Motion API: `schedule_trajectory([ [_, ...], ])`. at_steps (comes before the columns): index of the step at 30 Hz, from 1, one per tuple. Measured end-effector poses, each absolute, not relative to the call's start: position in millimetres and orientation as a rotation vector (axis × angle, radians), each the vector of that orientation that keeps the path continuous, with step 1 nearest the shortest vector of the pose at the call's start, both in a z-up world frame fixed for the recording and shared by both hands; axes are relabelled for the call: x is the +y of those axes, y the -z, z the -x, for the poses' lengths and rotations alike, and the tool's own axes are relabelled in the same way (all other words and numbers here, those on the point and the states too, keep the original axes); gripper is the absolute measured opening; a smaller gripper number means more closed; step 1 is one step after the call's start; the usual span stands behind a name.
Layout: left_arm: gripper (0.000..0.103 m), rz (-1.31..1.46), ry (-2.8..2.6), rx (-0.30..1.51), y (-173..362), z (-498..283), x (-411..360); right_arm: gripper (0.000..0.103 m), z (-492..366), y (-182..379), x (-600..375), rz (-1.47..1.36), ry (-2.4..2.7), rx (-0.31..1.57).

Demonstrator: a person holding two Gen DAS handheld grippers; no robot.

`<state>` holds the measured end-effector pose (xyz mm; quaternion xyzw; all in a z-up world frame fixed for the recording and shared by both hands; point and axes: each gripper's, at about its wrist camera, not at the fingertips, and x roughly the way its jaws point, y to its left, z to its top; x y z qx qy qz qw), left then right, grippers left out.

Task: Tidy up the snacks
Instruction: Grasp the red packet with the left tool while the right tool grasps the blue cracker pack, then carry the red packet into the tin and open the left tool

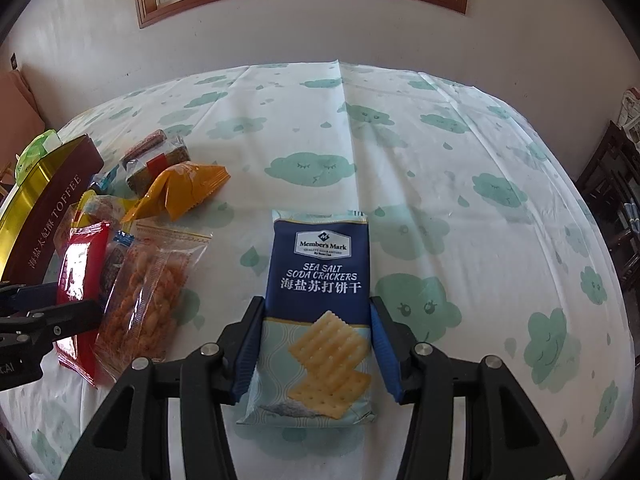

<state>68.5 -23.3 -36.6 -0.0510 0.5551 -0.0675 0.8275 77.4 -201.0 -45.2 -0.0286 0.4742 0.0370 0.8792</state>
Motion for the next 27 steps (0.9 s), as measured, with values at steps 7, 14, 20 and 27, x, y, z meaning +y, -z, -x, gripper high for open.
schedule_trajectory([
  [7, 0.042, 0.103, 0.165, 1.180, 34.8, -62.8, -22.7, 0.052, -77.5, 45.3, -200.9, 0.059, -0.077, 0.989],
  [14, 0.041, 0.085, 0.180, 1.175, 24.2, -49.0, -17.5, 0.052, -77.6, 45.7, -201.3, 0.060, -0.075, 0.992],
  [20, 0.041, 0.079, 0.201, 1.126, -5.7, -38.1, -2.3, 0.052, -78.8, 45.6, -200.1, 0.065, -0.074, 0.999],
  [27, 0.041, 0.042, 0.078, 1.033, -38.7, -45.3, 49.8, 0.052, -79.4, 45.6, -199.8, 0.066, -0.072, 1.002],
])
